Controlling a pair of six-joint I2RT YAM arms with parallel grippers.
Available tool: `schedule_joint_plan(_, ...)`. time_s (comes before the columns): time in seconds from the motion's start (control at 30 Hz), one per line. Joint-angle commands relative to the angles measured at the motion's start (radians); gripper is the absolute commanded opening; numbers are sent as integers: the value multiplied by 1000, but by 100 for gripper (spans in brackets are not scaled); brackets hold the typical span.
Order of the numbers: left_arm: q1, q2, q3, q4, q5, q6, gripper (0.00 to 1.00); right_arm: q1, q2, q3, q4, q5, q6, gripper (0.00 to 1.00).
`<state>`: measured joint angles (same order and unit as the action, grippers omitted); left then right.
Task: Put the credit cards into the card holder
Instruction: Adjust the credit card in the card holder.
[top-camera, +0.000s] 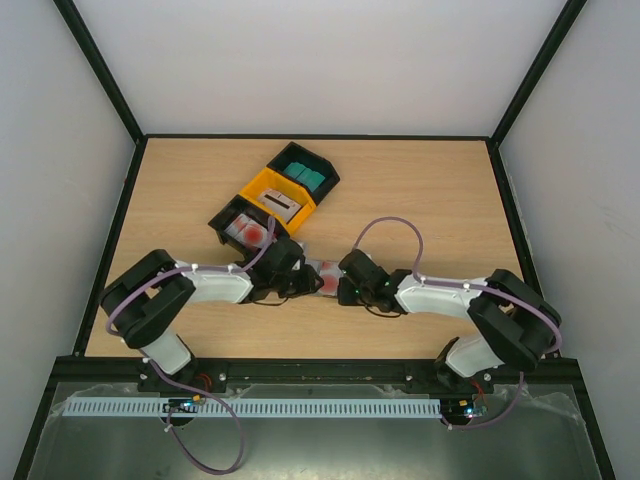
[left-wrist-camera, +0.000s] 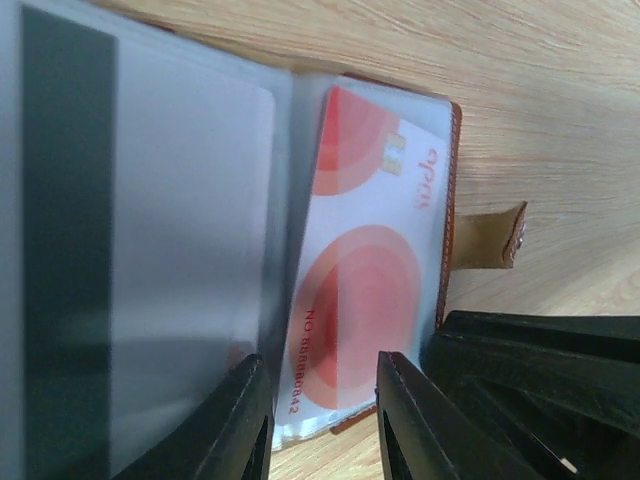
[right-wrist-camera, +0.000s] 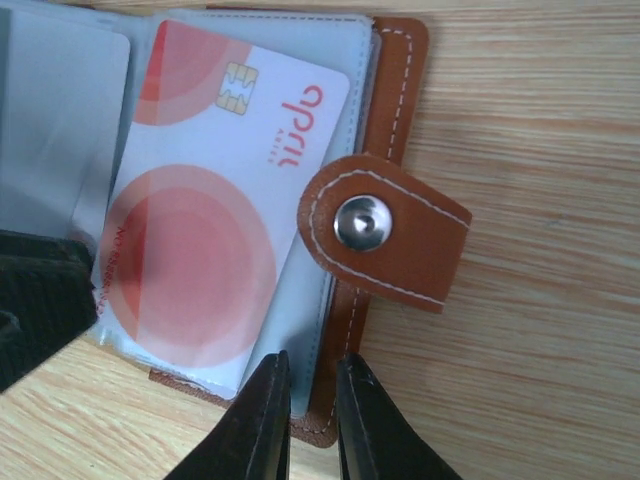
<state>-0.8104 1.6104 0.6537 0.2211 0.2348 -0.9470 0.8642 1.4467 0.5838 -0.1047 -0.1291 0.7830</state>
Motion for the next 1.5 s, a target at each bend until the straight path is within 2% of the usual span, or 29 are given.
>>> schedule_joint_plan(0.0, 13, 46, -19, -3, 23, 12, 32, 3, 65, -24, -76, 43, 34, 13)
schedule_joint_plan(0.23, 12, 47, -50, -38, -78, 6, 34, 4, 95, -31, -69, 39, 50, 13)
schedule_joint_plan(0.47, -1, 39, -52, -38, -94, 10, 40, 4, 116, -7, -62, 30, 47, 13)
schedule_joint_plan(0.77, -1, 53, -82, 50, -22, -54, 27, 4, 106, -23, 46, -87, 31, 14)
schedule_joint_plan(0.87, -2, 58, -88, 83, -13, -59, 21, 3, 98, -21, 37, -69, 32, 14)
schedule_joint_plan(1.0, -4, 60, -105, 122, -6, -71, 19, 4, 57, -12, 8, 8, 44, 14)
schedule_joint_plan(1.13, -5, 54, -106, 64, -77, -75, 17, 6, -5, 27, -78, 126, 42, 17)
schedule_joint_plan(1.23, -5, 52, -104, 36, -115, -78, 14, 19, -26, 72, -121, 159, 19, 18)
schedule_joint_plan(1.47, -5, 67, -96, 5, -136, -88, 10, 45, 30, 117, -53, 44, -28, 18)
